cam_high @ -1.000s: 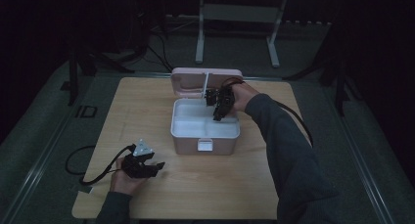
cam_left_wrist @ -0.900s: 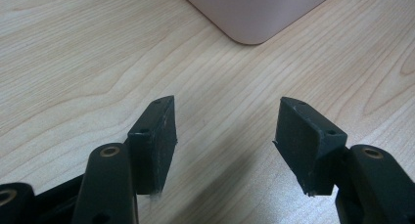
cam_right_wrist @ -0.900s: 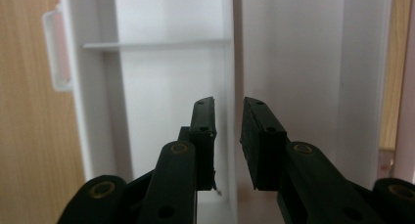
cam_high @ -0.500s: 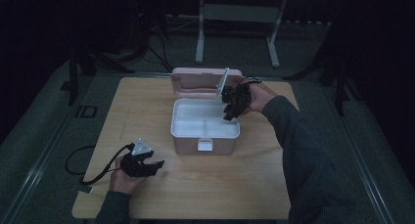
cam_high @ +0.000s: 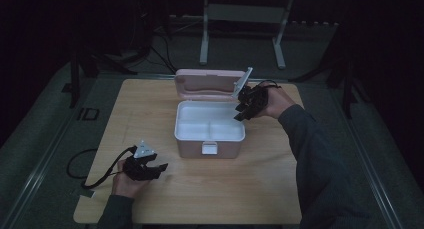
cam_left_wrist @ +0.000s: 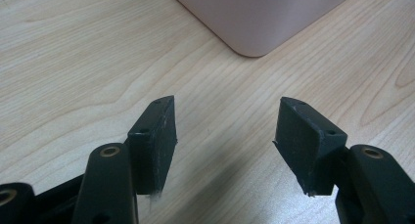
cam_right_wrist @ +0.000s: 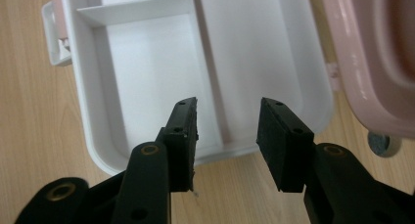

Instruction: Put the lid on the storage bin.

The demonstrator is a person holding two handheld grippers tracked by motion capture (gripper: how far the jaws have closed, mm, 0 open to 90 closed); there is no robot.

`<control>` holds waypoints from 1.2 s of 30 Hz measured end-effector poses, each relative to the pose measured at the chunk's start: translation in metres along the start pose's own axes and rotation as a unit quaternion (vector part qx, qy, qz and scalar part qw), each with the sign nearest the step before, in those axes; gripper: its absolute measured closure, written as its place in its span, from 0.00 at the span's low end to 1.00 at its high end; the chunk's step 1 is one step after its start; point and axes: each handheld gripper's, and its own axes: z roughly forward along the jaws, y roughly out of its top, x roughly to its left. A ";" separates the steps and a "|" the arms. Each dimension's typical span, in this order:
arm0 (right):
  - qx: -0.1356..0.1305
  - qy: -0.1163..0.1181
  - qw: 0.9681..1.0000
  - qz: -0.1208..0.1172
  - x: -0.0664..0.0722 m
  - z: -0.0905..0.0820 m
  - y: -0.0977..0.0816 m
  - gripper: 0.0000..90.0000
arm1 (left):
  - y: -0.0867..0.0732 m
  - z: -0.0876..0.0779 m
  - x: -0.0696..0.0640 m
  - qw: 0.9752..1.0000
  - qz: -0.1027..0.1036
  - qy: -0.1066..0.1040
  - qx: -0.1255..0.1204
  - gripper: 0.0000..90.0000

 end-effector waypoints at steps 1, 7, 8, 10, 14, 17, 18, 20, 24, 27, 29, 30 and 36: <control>-0.007 0.003 1.000 0.006 -0.001 -0.001 -0.002 0.63 | 0.000 0.000 0.000 1.000 0.000 0.000 0.000 0.45; -0.020 -0.017 0.999 0.027 -0.003 -0.005 -0.013 0.63 | 0.002 -0.005 0.003 1.000 -0.003 -0.001 -0.010 0.45; -0.025 -0.021 0.999 0.031 -0.004 -0.006 -0.015 0.63 | 0.002 -0.005 0.003 1.000 -0.003 -0.001 -0.011 0.45; -0.027 -0.024 0.999 0.041 -0.004 -0.006 -0.021 0.63 | 0.004 -0.006 0.005 1.000 -0.002 -0.001 -0.013 0.45; -0.031 -0.037 0.997 0.062 -0.007 -0.005 -0.031 0.63 | 0.008 -0.010 0.010 1.000 -0.001 -0.004 -0.026 0.45; -0.041 -0.044 0.994 0.088 -0.011 -0.004 -0.039 0.64 | 0.015 -0.014 0.018 0.999 -0.003 -0.008 -0.036 0.46; -0.043 -0.044 0.994 0.094 -0.012 -0.003 -0.040 0.64 | 0.018 -0.015 0.020 0.999 -0.002 -0.008 -0.039 0.46; -0.048 -0.051 0.992 0.109 -0.014 -0.002 -0.044 0.64 | 0.024 -0.017 0.026 0.999 -0.001 -0.009 -0.045 0.46; -0.056 -0.061 0.988 0.127 -0.017 0.000 -0.047 0.64 | 0.040 -0.020 0.037 0.998 -0.004 -0.012 -0.063 0.47; -0.074 -0.073 0.982 0.156 -0.021 -0.001 -0.050 0.65 | 0.052 -0.022 0.044 0.997 0.000 -0.009 -0.070 0.47; -0.080 -0.080 0.979 0.167 -0.023 -0.001 -0.051 0.65 | 0.062 -0.023 0.050 0.997 -0.001 -0.012 -0.076 0.47; -0.082 -0.086 0.978 0.173 -0.024 -0.002 -0.051 0.66 | 0.065 -0.023 0.052 0.997 -0.002 -0.012 -0.076 0.48; -0.092 -0.091 0.974 0.188 -0.025 -0.002 -0.050 0.75 | 0.088 -0.021 0.063 0.996 0.001 -0.022 -0.086 0.53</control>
